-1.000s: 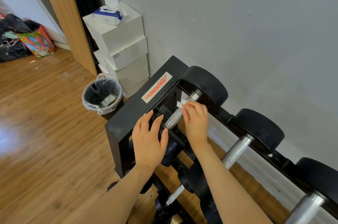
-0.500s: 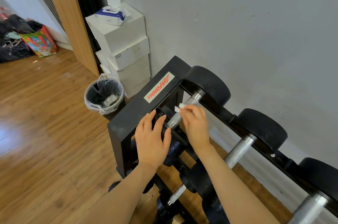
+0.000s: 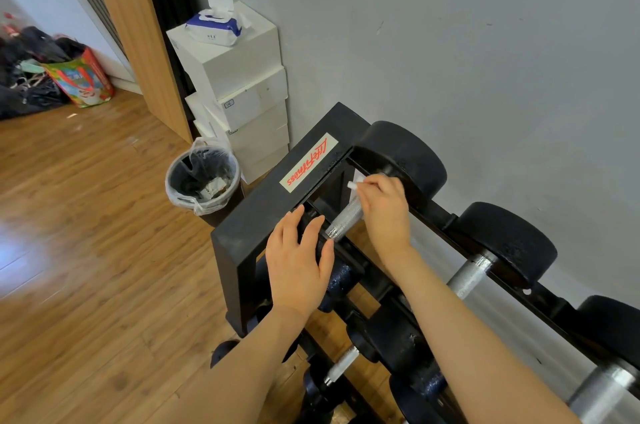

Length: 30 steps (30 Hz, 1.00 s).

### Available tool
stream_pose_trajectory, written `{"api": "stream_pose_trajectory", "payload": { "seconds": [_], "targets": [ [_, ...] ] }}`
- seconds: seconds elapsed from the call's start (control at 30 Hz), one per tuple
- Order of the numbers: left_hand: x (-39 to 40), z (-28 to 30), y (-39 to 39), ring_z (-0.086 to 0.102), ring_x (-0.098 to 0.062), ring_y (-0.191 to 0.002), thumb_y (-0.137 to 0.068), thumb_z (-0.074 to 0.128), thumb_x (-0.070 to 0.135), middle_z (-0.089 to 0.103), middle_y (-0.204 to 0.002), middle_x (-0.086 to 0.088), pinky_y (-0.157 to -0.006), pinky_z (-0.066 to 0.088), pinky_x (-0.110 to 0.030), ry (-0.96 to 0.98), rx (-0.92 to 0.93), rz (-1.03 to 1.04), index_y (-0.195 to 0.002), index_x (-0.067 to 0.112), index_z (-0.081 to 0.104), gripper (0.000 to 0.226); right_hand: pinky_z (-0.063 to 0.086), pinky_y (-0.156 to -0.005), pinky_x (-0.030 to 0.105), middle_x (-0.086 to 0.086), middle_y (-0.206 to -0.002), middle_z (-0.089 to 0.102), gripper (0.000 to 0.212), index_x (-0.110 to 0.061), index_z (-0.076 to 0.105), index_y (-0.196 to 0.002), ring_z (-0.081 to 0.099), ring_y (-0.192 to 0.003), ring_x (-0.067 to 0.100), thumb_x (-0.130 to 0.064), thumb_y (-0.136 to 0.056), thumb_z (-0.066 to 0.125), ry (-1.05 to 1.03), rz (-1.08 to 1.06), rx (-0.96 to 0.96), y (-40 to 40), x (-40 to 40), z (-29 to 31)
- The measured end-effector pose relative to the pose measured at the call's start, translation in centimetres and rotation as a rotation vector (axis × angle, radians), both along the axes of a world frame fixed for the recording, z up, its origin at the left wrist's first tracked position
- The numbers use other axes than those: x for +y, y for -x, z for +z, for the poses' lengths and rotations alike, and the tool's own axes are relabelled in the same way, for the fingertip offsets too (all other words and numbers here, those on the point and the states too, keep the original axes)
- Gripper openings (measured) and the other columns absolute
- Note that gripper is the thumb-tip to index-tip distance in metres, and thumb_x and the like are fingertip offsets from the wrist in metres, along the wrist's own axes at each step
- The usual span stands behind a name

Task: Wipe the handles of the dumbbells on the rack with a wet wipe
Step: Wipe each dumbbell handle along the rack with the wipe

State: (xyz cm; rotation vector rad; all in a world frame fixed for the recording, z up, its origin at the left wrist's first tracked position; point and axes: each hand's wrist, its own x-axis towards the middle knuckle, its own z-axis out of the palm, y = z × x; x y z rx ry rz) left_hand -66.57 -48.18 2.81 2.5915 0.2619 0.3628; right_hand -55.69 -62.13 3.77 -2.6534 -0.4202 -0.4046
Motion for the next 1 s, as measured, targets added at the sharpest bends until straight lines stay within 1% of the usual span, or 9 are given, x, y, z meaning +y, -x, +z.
{"api": "stream_pose_trajectory", "payload": {
  "seconds": [0.07,0.13,0.2,0.33,0.53,0.63,0.7,0.87,1.0],
  "targets": [
    [0.0,0.0,0.0,0.041,-0.029,-0.136,-0.096,0.036,0.045,0.048,-0.146,-0.006,-0.110,0.034,-0.050,-0.001,0.001,0.003,-0.130,0.023,0.060,0.047,0.057,-0.081,0.037,0.011,-0.103,0.066,0.040,-0.004,0.071,-0.101,0.058,-0.099,0.028,-0.007,-0.064,0.086,0.119,0.023,0.014,0.2,0.1,-0.2],
    [0.0,-0.1,0.0,0.041,-0.029,-0.136,-0.096,0.036,0.045,0.048,-0.146,-0.007,-0.110,0.034,-0.050,-0.002,0.000,0.002,-0.130,0.023,0.060,0.047,0.054,-0.086,0.036,0.010,-0.106,0.066,0.048,-0.006,0.070,-0.107,0.057,-0.102,0.028,-0.011,-0.063,0.087,0.190,0.114,0.037,0.8,0.0,-0.5],
    [0.0,-0.1,0.0,0.041,-0.030,-0.136,-0.096,0.036,0.045,0.048,-0.146,-0.007,-0.110,0.033,-0.050,-0.006,0.000,-0.001,-0.130,0.023,0.061,0.047,0.056,-0.083,0.036,0.011,-0.105,0.066,0.047,-0.005,0.070,-0.107,0.058,-0.101,0.028,-0.009,-0.063,0.086,0.158,0.135,0.024,0.5,-0.3,-0.3],
    [0.0,-0.1,0.0,0.041,-0.030,-0.136,-0.096,0.036,0.044,0.048,-0.146,-0.007,-0.110,0.033,-0.050,-0.008,-0.001,-0.004,-0.129,0.023,0.061,0.046,0.058,-0.077,0.036,0.012,-0.099,0.067,0.038,-0.002,0.072,-0.099,0.060,-0.095,0.029,-0.005,-0.064,0.086,0.076,0.032,-0.006,-0.3,-0.1,0.2],
    [0.0,-0.3,-0.1,0.041,-0.030,-0.135,-0.096,0.036,0.044,0.047,-0.146,-0.007,-0.109,0.036,-0.053,-0.012,0.011,-0.001,-0.129,0.023,0.060,0.046,0.057,-0.075,0.036,0.010,-0.098,0.067,0.032,-0.004,0.072,-0.100,0.059,-0.092,0.026,-0.007,-0.069,0.081,-0.013,0.231,-0.036,1.7,0.0,-1.5],
    [0.0,-0.3,0.0,0.041,-0.030,-0.135,-0.096,0.037,0.044,0.047,-0.146,-0.007,-0.109,0.036,-0.051,-0.013,0.002,-0.004,-0.128,0.023,0.060,0.045,0.055,-0.076,0.030,0.009,-0.099,0.066,0.023,-0.004,0.073,-0.099,0.056,-0.093,0.022,-0.013,-0.078,0.070,-0.124,0.096,-0.072,1.0,-0.1,-1.6],
    [0.0,-0.3,0.0,0.041,-0.030,-0.135,-0.096,0.037,0.044,0.048,-0.146,-0.007,-0.109,0.035,-0.051,-0.018,0.001,-0.002,-0.128,0.023,0.060,0.045,0.053,-0.077,0.028,0.009,-0.101,0.066,0.022,-0.003,0.072,-0.100,0.051,-0.097,0.018,-0.013,-0.080,0.070,-0.181,0.036,-0.073,1.1,0.1,-2.0],
    [0.0,-0.3,0.0,0.041,-0.030,-0.135,-0.096,0.037,0.044,0.048,-0.146,-0.007,-0.109,0.036,-0.052,-0.018,0.003,0.002,-0.128,0.023,0.060,0.046,0.056,-0.078,0.032,0.008,-0.107,0.064,0.029,-0.006,0.071,-0.106,0.054,-0.102,0.021,-0.017,-0.079,0.066,-0.100,0.230,-0.009,2.1,-0.3,-3.1],
    [0.0,-0.3,0.0,0.040,-0.030,-0.136,-0.096,0.038,0.044,0.047,-0.146,-0.007,-0.109,0.034,-0.050,-0.019,0.000,-0.003,-0.128,0.022,0.061,0.045,0.051,-0.078,0.025,0.008,-0.106,0.064,0.023,-0.006,0.072,-0.103,0.046,-0.101,0.014,-0.015,-0.082,0.067,-0.215,0.063,-0.051,1.2,-0.7,-2.4]
  ]
}}
